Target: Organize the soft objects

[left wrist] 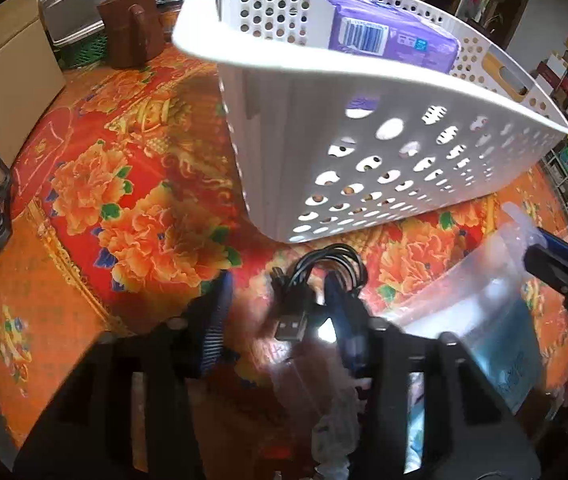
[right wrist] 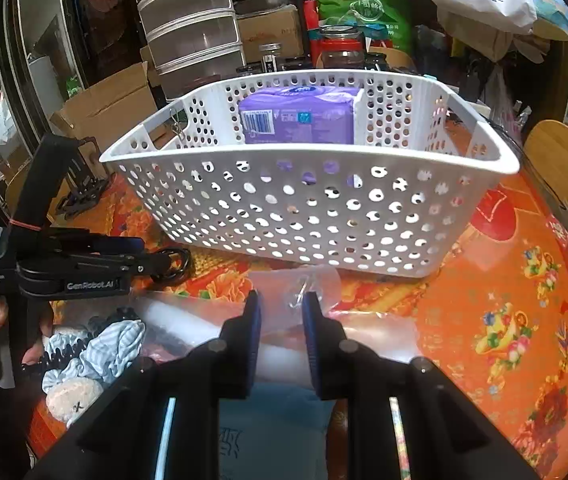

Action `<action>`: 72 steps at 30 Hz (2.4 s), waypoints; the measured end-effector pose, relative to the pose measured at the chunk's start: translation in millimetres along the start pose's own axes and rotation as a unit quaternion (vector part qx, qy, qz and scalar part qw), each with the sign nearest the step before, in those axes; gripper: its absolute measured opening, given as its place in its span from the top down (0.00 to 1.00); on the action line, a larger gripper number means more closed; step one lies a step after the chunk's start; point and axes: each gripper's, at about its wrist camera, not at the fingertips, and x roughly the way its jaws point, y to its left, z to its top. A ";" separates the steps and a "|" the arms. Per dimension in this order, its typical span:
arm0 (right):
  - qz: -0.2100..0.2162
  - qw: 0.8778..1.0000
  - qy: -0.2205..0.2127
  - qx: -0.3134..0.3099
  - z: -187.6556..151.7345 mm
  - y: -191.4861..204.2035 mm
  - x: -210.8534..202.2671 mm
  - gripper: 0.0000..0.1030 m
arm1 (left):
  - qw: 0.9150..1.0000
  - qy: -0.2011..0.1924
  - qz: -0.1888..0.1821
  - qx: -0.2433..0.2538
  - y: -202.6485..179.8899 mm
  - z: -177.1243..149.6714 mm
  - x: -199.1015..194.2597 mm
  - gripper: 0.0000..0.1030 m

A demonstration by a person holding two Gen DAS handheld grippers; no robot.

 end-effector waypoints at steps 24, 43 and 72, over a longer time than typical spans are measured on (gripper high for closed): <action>0.001 0.997 -0.073 -0.019 20.2 -6.5 -76.3 0.82 | 0.990 -0.140 -0.004 0.021 -40.9 -18.9 -129.8 0.84; -0.044 0.997 -0.055 -0.026 114.8 -39.4 -42.5 0.82 | 0.990 -0.139 0.005 -0.022 -62.2 96.0 -137.2 0.84; -0.040 0.998 -0.044 0.010 119.3 -60.7 5.4 0.30 | 0.993 -0.106 0.027 -0.038 -47.1 115.5 -57.6 0.18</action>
